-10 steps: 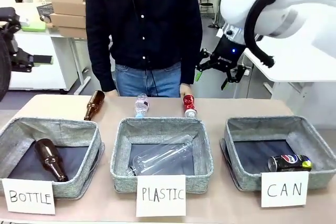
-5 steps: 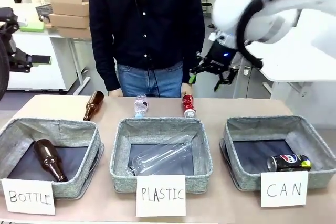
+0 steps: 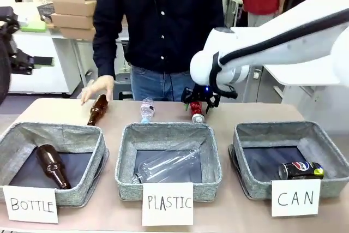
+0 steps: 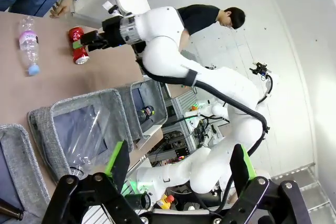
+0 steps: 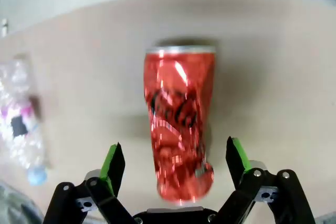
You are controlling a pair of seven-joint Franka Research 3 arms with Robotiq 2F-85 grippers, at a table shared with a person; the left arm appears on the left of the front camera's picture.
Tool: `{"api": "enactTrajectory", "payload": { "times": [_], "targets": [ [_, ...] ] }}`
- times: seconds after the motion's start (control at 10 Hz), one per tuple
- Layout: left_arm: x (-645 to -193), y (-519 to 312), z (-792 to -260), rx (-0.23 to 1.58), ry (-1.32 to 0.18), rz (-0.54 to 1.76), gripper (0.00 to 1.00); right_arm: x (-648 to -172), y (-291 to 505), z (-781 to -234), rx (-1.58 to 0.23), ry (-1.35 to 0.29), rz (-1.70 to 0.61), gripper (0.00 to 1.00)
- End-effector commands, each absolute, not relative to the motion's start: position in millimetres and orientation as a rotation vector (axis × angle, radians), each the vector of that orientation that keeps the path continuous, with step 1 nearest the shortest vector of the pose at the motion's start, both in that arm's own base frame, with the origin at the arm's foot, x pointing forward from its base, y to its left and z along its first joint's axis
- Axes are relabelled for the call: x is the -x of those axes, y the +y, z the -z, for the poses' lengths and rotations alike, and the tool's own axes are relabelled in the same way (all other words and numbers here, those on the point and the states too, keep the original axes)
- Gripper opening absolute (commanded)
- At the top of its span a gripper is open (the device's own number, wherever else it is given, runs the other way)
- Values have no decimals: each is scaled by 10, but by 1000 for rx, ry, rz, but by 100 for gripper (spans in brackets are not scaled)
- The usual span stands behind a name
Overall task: Sort the can waste into the basket.
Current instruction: Pick up the can waste from the table and place it in the right Fabric basket.
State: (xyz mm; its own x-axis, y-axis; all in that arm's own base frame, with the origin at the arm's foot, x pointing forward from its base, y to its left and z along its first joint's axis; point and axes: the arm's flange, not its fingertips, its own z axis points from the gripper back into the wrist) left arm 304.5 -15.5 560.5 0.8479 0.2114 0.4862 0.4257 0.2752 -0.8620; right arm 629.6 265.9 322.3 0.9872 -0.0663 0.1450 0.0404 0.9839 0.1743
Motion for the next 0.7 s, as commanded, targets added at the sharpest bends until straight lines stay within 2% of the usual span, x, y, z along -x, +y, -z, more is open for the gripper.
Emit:
{"api": "enactTrajectory", "payload": {
  "times": [0.0,0.3,0.4,0.5,0.6],
  "targets": [
    [-3047,-166,-5623,1329,-597,168,100,-6447,2789,-3114,-124,-232,129,100],
    [-3047,-166,-5623,1329,-597,168,100,-6403,2761,-3178,-120,-234,137,100],
    [-3047,-166,-5623,1329,-597,168,100,-6402,2736,-3179,-100,-240,150,51],
    [-3047,-166,-5623,1329,-597,168,100,-6394,2730,-3183,-111,-230,151,40],
    [-3047,-166,-5623,1329,-597,168,100,-6382,2730,-3190,-91,-240,148,0]
  ]
}}
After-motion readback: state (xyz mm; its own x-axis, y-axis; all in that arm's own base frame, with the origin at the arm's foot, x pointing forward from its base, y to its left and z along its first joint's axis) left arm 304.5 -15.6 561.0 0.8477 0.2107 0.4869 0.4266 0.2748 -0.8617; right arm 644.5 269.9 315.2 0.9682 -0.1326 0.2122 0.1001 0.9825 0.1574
